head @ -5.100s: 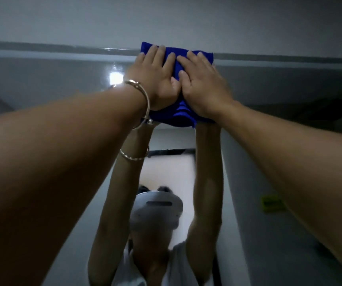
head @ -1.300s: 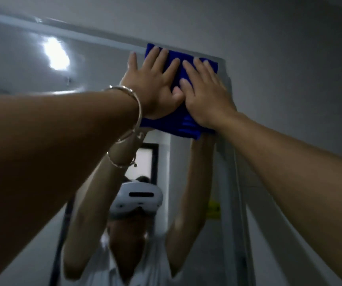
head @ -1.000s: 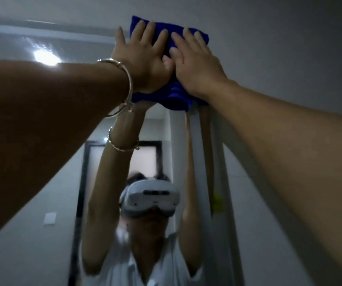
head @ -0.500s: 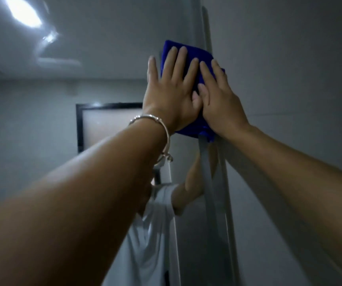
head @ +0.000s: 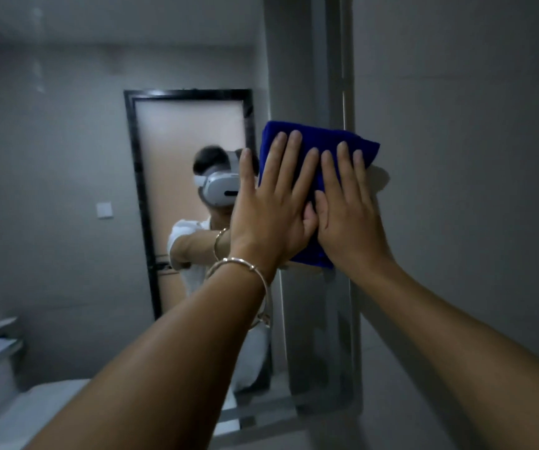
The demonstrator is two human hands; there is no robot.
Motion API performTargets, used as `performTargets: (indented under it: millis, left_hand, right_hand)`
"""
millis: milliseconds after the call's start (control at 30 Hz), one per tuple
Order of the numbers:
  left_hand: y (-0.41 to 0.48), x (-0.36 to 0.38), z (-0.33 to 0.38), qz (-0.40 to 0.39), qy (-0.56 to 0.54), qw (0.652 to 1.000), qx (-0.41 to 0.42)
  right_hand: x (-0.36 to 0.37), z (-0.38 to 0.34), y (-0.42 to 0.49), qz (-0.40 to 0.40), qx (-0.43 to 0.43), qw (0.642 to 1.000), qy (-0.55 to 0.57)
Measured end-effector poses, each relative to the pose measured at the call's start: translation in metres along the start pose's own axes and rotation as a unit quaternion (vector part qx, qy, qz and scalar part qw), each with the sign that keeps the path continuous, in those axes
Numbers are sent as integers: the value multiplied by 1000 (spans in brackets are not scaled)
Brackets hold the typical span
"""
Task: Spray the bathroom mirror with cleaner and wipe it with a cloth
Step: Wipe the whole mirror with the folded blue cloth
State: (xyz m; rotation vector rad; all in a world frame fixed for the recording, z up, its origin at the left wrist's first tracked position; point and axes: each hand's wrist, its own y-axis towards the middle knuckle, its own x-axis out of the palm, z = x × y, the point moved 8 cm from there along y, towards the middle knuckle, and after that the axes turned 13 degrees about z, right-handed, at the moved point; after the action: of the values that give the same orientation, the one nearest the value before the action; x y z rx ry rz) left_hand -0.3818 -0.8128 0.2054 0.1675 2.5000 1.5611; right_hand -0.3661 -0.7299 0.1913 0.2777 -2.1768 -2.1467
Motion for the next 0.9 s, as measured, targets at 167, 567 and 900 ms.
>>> performTargets:
  millis: [167, 567, 900]
  left_hand:
    - [-23, 1, 4, -3, 1, 1000, 20]
    - [53, -16, -71, 25, 78, 988, 134]
    - [138, -48, -216, 78, 133, 987, 43]
  right_hand:
    - [4, -4, -23, 9, 3, 1000, -15]
    - [16, -29, 61, 58, 58, 996, -21]
    - [29, -119, 225, 114, -37, 993, -25]
